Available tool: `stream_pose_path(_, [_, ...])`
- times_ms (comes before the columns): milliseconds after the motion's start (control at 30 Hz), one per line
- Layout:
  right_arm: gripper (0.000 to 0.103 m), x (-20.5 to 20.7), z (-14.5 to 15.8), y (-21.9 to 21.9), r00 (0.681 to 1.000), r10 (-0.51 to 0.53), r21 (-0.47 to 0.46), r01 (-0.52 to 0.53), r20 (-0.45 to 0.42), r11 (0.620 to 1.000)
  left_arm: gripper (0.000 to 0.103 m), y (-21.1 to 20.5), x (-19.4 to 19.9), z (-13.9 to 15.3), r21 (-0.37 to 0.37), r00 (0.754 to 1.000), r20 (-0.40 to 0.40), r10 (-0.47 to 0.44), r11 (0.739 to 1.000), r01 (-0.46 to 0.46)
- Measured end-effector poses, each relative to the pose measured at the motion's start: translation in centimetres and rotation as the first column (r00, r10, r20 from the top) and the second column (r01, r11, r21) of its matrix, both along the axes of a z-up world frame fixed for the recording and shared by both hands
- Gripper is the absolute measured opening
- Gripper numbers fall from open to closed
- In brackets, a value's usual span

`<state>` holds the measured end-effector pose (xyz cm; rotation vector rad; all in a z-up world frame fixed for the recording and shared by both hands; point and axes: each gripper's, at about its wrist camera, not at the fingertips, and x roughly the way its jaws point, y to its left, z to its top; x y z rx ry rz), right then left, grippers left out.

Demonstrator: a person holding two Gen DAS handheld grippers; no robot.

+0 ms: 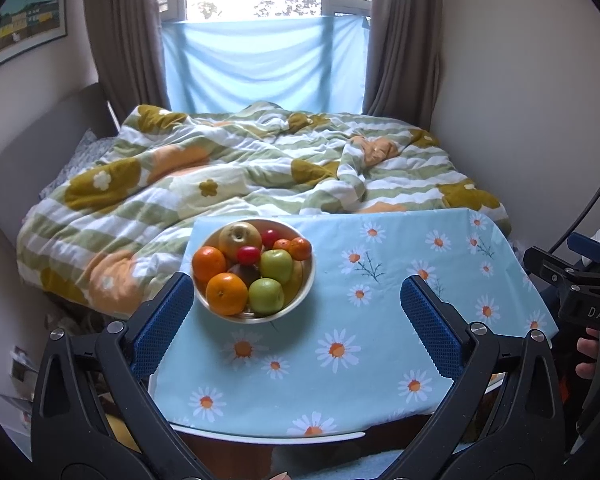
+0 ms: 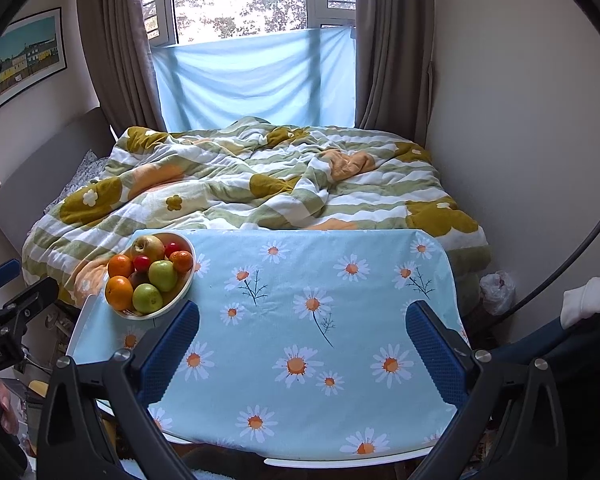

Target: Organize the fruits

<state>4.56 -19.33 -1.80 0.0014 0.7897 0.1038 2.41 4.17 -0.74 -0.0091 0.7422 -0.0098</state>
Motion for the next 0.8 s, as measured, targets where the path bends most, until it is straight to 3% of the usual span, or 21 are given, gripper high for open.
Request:
stream_pose_path(433, [0.103, 0.07, 0.02, -0.11, 1.0, 0.002, -0.003, -0.002, 0.001, 1.0, 0.103, -0.16, -0.26, -0.01, 0.002, 0.999, 0.012, 0.031, 1.0, -0.031])
stream_pose_path(800, [0.103, 0.12, -0.08, 0.06, 1.0, 0.002, -0.002, -0.002, -0.002, 1.0, 0.103, -0.7, 0.09, -0.19, 0.065, 0.999, 0.026, 0.042, 0.997, -0.044])
